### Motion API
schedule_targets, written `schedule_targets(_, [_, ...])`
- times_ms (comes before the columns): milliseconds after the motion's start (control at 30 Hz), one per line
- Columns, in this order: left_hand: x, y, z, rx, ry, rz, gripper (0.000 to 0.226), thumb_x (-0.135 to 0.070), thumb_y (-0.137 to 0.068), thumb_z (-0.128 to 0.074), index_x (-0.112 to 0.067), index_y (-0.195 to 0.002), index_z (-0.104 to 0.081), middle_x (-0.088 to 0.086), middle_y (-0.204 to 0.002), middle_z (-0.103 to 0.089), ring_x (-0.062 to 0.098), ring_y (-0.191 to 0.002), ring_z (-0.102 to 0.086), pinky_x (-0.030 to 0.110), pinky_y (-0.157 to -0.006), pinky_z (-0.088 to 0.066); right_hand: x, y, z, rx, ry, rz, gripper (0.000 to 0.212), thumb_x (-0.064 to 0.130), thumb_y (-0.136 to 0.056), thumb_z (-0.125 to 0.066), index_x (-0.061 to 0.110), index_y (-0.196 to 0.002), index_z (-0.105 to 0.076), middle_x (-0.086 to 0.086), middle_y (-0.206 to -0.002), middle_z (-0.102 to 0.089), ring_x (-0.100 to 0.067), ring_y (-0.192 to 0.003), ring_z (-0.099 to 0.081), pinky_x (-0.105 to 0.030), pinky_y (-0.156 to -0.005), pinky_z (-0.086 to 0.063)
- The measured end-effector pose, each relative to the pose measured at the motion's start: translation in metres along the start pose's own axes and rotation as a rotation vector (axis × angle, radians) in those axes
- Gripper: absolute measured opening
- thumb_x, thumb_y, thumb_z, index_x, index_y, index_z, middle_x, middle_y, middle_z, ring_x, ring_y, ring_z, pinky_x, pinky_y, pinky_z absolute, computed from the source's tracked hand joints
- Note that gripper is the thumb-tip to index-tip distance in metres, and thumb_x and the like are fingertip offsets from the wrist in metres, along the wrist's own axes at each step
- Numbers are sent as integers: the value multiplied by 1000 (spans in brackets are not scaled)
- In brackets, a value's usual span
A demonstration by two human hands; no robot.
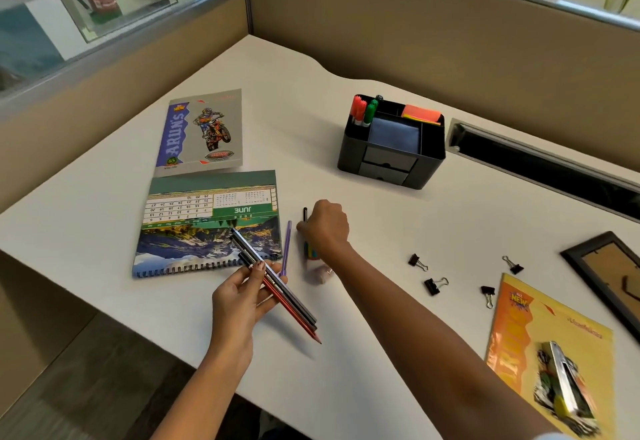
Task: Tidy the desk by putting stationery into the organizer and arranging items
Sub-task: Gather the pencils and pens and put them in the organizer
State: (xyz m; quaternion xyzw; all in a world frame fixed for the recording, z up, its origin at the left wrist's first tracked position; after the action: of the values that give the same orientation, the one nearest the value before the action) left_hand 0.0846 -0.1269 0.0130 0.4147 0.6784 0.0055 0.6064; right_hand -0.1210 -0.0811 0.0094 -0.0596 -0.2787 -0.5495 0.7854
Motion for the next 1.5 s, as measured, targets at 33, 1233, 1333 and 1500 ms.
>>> schedule_targets(33, [0,-1,-1,4,2,1,15,-16,-93,-53,-9,-97,-66,9,-94,-74,22,-86,-71,26,-63,-58,0,0,1,0,-8,12,28,26,-83,-71,4,-98,-61,-12,-97,-63,-25,-84,-60,-31,-70,-49])
schedule_targets(1233, [7,13,-79,197,464,149,10,-7,-94,-45,-7,-95,-55,1,-79,-72,21,-77,-72,42,-71,-56,-82,174,90,-539,-1138,81,39,38,-82,-63,24,-118,-53,5,-115,-60,-16,-111,-54,-36,-94,-44])
schedule_targets(1333, [18,16,-85,191,558,280,11,-7,-94,-46,-3,-92,-57,7,-83,-71,21,-71,-72,40,-64,-58,-80,175,77,-359,-1241,129,52,33,-80,-65,22,-127,-47,0,-125,-57,-18,-119,-52,-39,-99,-42])
schedule_targets(1500, [49,44,-103,247,589,541,16,-11,-93,-48,0,-97,-60,14,-75,-72,21,-65,-72,30,-53,-59,-55,180,61,-174,-1247,179,23,11,-93,-57,5,-115,-57,-9,-113,-65,-21,-112,-61,-28,-93,-47])
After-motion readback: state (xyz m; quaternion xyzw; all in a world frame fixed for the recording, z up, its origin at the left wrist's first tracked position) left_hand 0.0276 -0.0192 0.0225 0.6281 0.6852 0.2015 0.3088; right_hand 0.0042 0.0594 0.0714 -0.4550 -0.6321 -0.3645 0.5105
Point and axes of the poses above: each hand's wrist, its own y-axis away from the middle knuckle, its own z-axis out of the back of the hand, x = y × z, the point moved 8 cm from there along -y, towards the middle knuckle
